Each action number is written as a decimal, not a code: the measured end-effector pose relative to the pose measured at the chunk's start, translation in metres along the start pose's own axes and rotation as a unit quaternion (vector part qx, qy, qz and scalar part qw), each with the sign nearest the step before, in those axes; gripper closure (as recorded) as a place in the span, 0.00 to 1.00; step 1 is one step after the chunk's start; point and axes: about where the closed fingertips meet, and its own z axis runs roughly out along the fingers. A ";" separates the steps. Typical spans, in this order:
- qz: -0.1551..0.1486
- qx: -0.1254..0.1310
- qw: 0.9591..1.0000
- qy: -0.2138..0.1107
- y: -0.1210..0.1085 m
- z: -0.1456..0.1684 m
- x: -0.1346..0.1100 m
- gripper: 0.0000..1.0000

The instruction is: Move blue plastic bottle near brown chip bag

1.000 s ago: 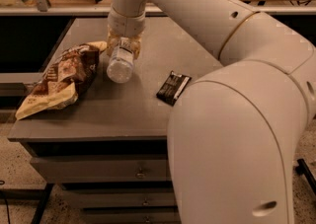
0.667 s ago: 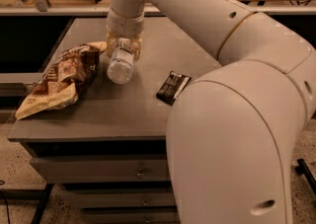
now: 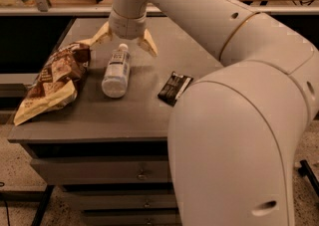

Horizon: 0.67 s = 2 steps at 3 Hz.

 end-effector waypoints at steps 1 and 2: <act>-0.004 0.017 1.000 -0.009 0.001 -0.006 -0.008 0.00; -0.007 0.043 0.999 -0.032 0.003 -0.021 -0.020 0.00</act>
Offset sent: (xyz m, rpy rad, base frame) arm 0.0264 -0.0050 0.0555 -0.1545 -0.1311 -0.0339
